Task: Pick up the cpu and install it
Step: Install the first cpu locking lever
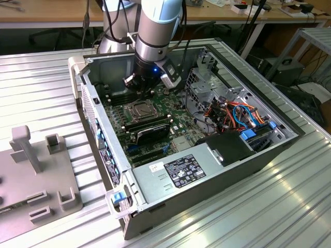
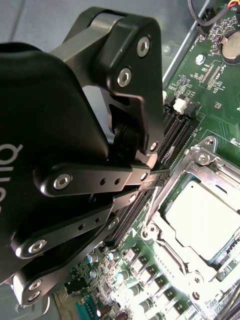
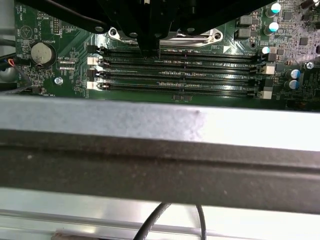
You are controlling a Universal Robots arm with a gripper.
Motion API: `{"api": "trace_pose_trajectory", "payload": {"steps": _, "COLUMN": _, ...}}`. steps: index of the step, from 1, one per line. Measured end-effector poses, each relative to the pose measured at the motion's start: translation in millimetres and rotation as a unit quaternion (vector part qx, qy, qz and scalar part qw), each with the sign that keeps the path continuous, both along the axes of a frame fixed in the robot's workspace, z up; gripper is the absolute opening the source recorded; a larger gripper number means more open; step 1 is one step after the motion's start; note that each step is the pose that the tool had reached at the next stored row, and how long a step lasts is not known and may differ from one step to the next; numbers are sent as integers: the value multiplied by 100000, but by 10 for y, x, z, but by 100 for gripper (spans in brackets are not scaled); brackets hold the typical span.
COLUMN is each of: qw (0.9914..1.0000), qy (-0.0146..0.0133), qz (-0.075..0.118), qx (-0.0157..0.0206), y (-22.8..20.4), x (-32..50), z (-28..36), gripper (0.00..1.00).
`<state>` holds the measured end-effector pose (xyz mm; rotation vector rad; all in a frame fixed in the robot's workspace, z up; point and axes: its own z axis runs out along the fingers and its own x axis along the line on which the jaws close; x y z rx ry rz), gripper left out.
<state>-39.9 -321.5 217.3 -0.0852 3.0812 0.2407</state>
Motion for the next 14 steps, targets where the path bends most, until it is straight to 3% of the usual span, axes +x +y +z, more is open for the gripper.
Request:
{"api": "trace_pose_trajectory", "payload": {"steps": 7, "qw": 100000, "qy": 8, "qz": 4, "qx": -8, "y": 0, "x": 0, "z": 50, "gripper": 11}}
{"api": "trace_pose_trajectory", "payload": {"steps": 14, "qw": 100000, "qy": -37, "qz": 7, "qx": -1, "y": 0, "x": 0, "z": 150, "gripper": 11}}
